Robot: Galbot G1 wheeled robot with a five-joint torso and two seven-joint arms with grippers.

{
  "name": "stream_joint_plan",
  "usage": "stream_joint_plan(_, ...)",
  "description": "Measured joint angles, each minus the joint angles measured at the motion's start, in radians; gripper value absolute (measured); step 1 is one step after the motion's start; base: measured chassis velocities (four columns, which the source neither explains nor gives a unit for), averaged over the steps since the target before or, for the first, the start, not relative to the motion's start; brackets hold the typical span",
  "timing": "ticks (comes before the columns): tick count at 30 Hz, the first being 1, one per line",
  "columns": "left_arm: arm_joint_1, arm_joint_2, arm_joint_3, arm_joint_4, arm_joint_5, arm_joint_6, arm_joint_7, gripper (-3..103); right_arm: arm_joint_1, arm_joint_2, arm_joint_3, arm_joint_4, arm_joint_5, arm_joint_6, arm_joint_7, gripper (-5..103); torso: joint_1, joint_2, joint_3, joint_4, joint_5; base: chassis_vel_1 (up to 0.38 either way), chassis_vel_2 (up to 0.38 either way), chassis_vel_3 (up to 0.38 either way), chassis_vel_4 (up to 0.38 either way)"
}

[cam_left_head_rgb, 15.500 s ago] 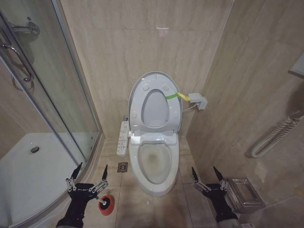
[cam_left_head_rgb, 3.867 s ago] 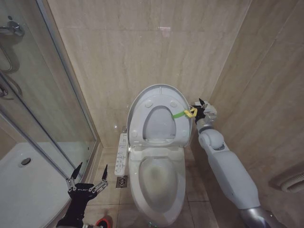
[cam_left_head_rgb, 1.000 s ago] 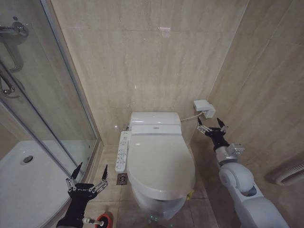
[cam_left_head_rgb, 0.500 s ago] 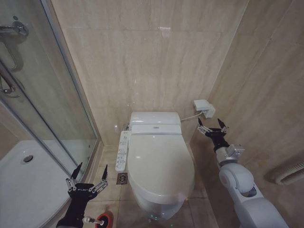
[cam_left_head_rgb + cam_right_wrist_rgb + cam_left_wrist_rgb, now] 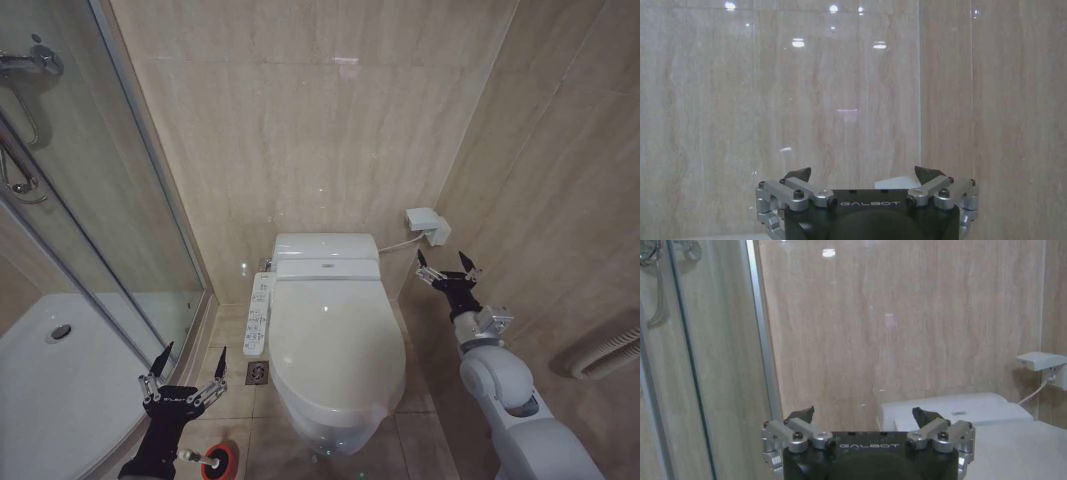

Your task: Open the toilet lid, clean the toilet bowl with a toilet brush, close the toilet lid, and flush.

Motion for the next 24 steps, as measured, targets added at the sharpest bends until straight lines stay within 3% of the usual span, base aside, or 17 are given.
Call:
stream_joint_plan(13, 0.000, 0.000, 0.000, 0.000, 0.000, 0.000, 0.000, 99, -0.038, 0.013, 0.005, 0.018, -0.011, 0.027, 0.000, 100, 0.000, 0.000, 0.000, -0.0001, 0.0000, 0.000, 0.000, 0.000, 0.000)
stream_joint_plan(24, 0.000, 0.000, 0.000, 0.000, 0.000, 0.000, 0.000, 99, -0.112, 0.069, -0.008, -0.024, -0.073, 0.174, -0.024, 100, 0.000, 0.000, 0.000, 0.0000, 0.0002, 0.000, 0.000, 0.000, 0.000)
